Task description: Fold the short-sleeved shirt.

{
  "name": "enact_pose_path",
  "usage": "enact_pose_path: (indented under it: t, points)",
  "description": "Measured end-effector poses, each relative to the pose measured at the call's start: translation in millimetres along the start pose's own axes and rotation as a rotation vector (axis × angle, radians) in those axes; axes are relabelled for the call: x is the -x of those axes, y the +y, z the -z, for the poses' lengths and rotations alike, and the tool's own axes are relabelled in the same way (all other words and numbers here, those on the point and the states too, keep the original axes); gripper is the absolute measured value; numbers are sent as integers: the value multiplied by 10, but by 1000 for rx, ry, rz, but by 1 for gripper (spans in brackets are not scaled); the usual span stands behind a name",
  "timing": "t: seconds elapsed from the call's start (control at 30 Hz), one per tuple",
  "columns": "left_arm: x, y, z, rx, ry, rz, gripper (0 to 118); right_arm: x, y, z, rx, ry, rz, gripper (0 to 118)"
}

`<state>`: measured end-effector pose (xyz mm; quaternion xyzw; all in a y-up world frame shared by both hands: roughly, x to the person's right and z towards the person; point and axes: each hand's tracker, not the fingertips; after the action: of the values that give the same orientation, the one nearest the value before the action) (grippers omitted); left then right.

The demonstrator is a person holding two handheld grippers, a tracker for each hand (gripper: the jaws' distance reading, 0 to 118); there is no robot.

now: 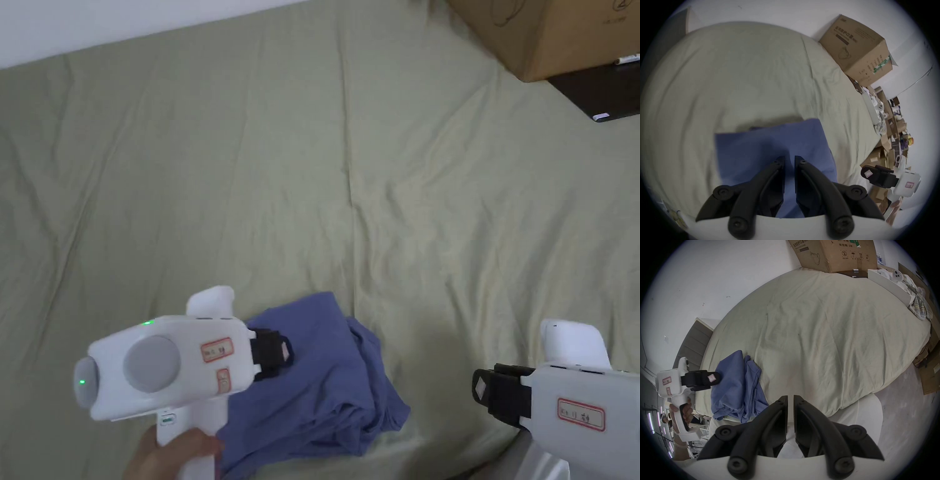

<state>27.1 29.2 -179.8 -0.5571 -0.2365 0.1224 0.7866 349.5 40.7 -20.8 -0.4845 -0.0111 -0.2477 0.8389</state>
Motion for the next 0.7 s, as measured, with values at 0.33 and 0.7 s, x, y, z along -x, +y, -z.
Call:
enact_pose_path:
  t: [0.33, 0.7]
  points:
    - [-421, -318, 186, 75, -27, 121, 3, -65, -46, 22, 28, -17, 13, 8]
    - [-635, -371, 401, 122, -65, 160, 3, 75, -61, 54, 47, -16, -28, 8]
